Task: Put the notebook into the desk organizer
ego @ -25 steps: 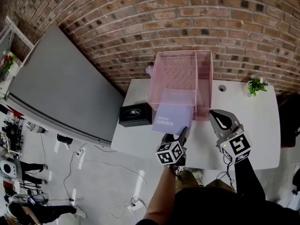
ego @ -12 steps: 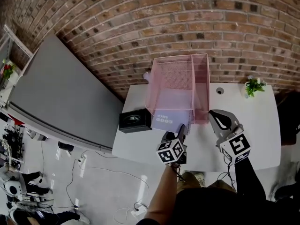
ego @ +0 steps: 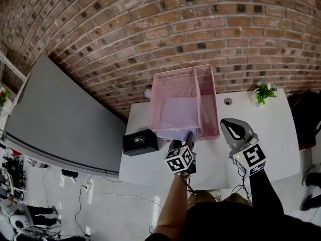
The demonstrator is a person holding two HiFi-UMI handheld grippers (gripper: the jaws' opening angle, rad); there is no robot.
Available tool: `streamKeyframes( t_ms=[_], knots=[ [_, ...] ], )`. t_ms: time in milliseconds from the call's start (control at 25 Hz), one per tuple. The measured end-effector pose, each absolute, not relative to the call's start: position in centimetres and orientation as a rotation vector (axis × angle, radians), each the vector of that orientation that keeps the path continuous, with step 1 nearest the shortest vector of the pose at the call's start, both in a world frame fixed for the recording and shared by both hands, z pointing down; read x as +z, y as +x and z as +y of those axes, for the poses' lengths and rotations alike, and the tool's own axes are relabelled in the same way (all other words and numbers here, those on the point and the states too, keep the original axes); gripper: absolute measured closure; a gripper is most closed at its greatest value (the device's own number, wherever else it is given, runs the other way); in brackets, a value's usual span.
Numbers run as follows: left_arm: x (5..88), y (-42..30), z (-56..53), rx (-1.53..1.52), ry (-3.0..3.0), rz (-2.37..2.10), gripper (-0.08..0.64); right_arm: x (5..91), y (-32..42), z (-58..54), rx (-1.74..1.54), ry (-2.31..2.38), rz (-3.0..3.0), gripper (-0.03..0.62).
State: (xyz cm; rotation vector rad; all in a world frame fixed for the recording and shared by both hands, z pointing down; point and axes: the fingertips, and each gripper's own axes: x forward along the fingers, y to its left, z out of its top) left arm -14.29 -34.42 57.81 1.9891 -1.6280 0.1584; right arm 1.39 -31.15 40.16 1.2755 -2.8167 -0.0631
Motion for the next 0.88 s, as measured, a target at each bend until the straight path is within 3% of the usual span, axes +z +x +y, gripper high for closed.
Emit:
streamKeyframes(
  t_ms=[600, 880],
  knots=[
    [58.4, -13.8, -38.8, 0.263, 1.993, -1.657, 0.333, 40.3, 3.3, -32.6, -0.050, 1.353, -2.768, 0.592],
    [58.4, -13.9, -38.4, 0.353, 2.026, -1.695, 0.285, 40.5, 3.2, -32.2, -0.031, 1.353, -2.775, 0.592]
  ],
)
